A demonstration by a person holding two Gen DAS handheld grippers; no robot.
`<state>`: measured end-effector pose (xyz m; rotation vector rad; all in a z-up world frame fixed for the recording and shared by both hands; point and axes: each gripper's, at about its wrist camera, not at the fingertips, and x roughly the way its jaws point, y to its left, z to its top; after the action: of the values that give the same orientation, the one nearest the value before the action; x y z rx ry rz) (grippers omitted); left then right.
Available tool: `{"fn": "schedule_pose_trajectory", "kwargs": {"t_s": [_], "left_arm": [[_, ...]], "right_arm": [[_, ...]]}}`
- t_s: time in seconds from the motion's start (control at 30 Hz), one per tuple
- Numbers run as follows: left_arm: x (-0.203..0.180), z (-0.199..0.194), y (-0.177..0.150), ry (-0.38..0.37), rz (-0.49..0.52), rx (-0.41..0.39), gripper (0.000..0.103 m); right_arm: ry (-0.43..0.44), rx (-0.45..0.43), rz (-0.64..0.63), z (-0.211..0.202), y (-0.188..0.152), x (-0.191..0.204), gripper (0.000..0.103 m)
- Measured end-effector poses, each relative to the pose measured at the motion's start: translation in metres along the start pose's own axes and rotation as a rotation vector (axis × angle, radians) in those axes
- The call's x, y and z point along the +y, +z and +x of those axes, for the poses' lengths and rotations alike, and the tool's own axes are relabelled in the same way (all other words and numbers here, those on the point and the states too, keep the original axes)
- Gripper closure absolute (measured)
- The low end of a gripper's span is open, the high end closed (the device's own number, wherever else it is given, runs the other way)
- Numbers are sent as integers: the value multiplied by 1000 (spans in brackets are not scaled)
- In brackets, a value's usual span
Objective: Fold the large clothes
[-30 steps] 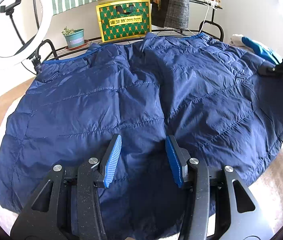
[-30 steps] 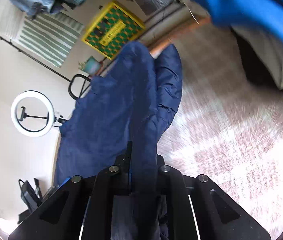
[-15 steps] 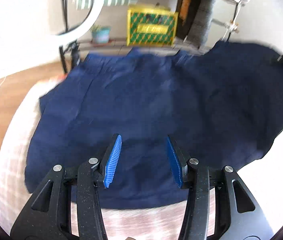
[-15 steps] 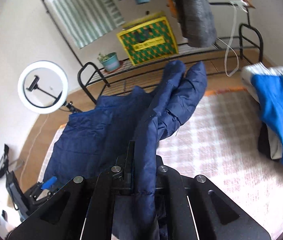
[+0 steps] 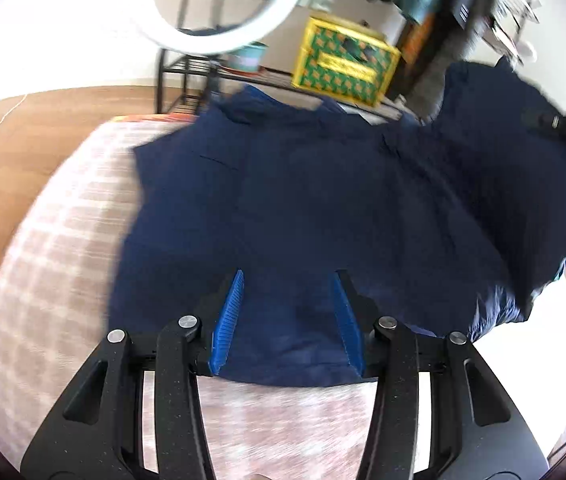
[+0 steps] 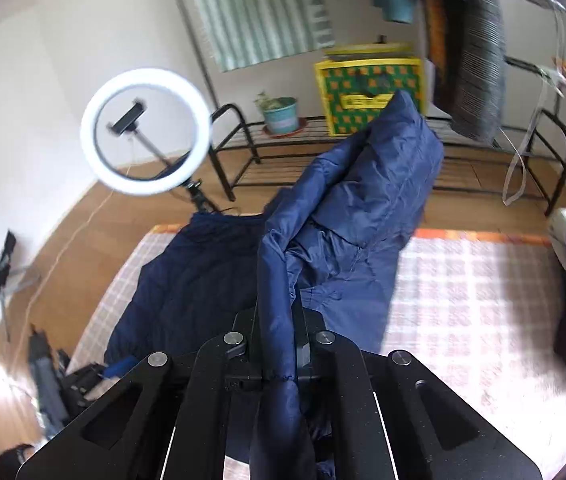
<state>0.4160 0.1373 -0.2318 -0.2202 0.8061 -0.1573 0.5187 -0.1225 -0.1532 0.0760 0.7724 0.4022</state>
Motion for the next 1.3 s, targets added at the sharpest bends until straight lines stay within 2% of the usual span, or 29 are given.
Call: {"fn": "schedule_pose_trajectory", "kwargs": {"t_s": [0.23,0.43,0.53,0.6,0.73,0.83,0.93,1.0,1.03,1.13,1.17,1.27,1.3], "left_arm": [[79,-23,13,121,-108,-66,55],[138,-30,10,146,-253,-93,55],[152,-32,7,152,-282,-96,55],[160,-34,4,158,-280,-94,55],[164,-41,-1,155,-273,-91,55],[159,-40,2,95,-269,-73,55],[140,-35,9,-12,-277,-46,55],[122,-26,13,-111,-287,-7,52],[111,-21,14,-161,-291,13,46],[78,-4,15,-291,-312,61,40],[65,5,15,-341,-319,88,38],[38,22,13,-429,-340,150,37],[30,27,12,-444,-348,164,36]], "right_arm": [[-21,36,-148,42,-3,72,98],[-16,58,-300,74,-18,138,101],[-4,77,-366,93,-28,168,103],[-26,85,-442,110,-40,194,103],[-25,123,-502,136,-59,221,103],[62,123,-493,125,-66,221,101],[84,84,-437,98,-60,199,90],[100,59,-369,80,-55,175,78],[111,50,-317,70,-51,153,76],[112,60,-215,62,-44,107,68],[110,66,-179,60,-41,91,61],[79,68,-91,62,-29,53,52],[92,81,-69,64,-23,41,42]]}}
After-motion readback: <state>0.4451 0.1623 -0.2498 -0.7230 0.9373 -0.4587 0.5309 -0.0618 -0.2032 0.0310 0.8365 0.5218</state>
